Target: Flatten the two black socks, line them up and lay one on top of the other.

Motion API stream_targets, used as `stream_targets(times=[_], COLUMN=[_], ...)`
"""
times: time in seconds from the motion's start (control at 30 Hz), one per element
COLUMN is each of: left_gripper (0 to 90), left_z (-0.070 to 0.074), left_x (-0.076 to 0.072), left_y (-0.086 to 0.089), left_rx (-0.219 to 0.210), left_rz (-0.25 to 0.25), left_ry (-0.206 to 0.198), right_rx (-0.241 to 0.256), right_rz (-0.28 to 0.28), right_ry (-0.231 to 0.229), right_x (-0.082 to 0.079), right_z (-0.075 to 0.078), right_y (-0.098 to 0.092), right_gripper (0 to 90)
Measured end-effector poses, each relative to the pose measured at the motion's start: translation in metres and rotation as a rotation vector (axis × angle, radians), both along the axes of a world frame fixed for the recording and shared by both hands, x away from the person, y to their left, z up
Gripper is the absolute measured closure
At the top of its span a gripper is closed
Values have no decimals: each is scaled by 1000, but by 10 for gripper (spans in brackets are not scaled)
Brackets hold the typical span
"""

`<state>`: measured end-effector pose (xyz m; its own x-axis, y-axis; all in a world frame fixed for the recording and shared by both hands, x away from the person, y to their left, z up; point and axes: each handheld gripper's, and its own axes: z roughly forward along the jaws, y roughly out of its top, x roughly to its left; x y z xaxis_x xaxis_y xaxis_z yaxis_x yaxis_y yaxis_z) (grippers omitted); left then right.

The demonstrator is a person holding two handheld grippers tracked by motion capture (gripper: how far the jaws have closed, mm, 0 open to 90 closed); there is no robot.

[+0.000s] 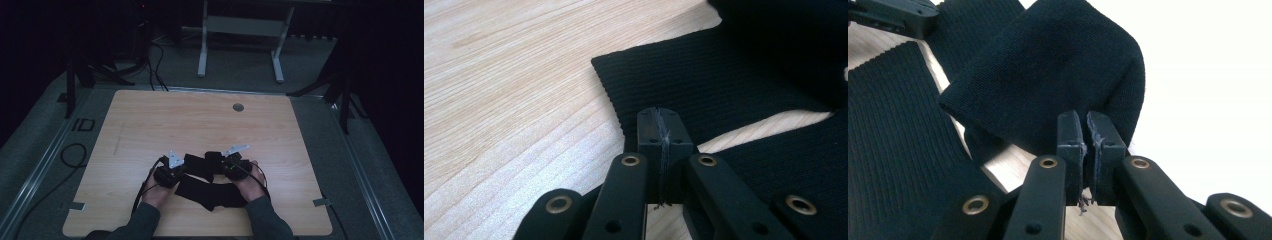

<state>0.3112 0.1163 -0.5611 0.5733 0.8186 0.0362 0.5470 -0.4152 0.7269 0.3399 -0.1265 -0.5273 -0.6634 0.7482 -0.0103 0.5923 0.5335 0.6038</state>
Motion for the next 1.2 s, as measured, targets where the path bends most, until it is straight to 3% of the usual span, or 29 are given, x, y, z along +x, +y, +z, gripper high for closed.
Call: stream_targets(times=[0.57, 0.9, 1.2], left_gripper=[900, 900, 890], left_z=[0, 0, 0], left_x=[0, -2, -3], left_y=[0, -1, -3], left_rx=[-2, 17, 12], left_rz=[-4, -6, -13], left_ry=[0, -17, -29], right_rx=[44, 63, 56], right_rz=[-69, -120, -151], right_ry=[-13, -1, 9], right_x=[-8, -10, -7], right_z=[5, 2, -2], right_y=[-41, -68, -80], right_gripper=[850, 850, 850])
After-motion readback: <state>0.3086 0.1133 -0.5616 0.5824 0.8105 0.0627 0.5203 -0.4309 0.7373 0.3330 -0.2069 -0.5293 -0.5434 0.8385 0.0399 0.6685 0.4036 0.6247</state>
